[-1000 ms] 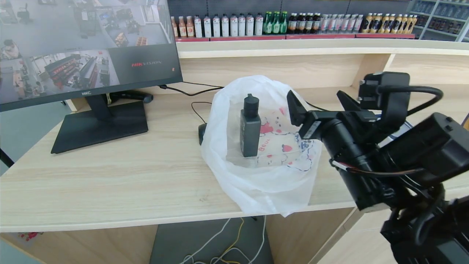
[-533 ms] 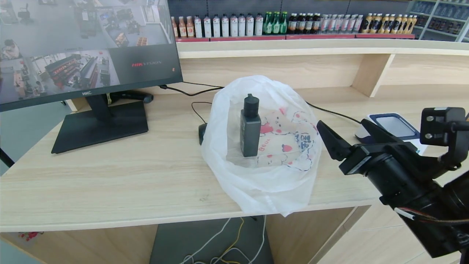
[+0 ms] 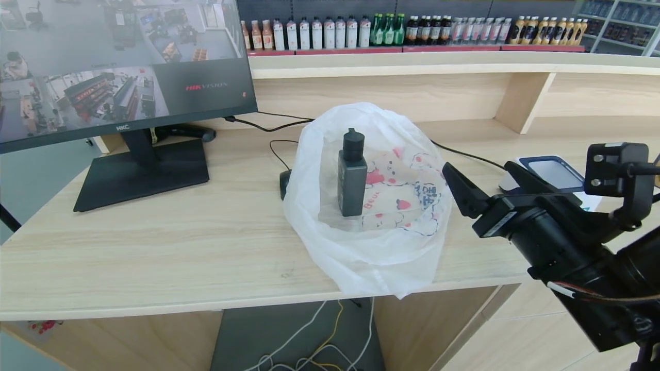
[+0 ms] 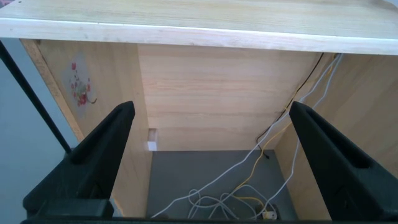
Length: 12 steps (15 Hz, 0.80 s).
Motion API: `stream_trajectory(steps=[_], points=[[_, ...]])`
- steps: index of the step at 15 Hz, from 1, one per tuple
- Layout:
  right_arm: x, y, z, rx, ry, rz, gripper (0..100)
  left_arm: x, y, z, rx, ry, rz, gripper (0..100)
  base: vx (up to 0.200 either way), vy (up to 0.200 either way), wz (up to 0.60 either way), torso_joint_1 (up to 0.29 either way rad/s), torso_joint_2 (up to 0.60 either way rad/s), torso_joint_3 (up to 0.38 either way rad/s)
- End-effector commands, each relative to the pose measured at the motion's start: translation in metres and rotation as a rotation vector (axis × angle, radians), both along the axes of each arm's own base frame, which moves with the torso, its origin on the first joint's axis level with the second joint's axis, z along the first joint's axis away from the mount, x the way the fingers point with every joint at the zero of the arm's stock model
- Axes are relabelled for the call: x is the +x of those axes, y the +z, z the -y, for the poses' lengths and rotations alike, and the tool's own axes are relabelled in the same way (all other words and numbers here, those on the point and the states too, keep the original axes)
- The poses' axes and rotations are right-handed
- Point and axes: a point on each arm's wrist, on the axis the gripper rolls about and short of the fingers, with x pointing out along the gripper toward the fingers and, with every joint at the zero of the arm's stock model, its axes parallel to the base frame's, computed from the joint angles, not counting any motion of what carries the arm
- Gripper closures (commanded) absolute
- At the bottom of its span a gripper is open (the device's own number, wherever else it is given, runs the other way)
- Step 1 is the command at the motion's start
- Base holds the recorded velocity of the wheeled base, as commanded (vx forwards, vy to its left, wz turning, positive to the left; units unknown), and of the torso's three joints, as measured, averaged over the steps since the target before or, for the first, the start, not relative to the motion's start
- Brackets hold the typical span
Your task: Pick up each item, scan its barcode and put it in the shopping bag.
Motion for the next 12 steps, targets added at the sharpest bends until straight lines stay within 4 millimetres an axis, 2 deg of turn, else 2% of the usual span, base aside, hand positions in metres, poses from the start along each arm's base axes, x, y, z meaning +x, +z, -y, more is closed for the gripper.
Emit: stream_trajectory(steps=[1,5,12], points=[[-0.0034,-0.0074,0.0037,-0.017,-0.003,-0.026,0,0.0000,0.0000,0.0000,0.004,-0.001,0.000,0,0.000,0.000,0.00,0.000,0.00,0.000],[-0.0085,-0.0103,0.0079,-0.028,-0.005,-0.037,0,0.0000,0.0000,0.0000,0.002,0.000,0.000,0,0.000,0.000,0.00,0.000,0.00,0.000],[-0.0053,-0.0053,0.0073,0.017,-0.001,-0.026,0,0.0000,0.0000,0.0000,-0.002,0.000,0.000,0,0.000,-0.200,0.00,0.005,0.00,0.001]])
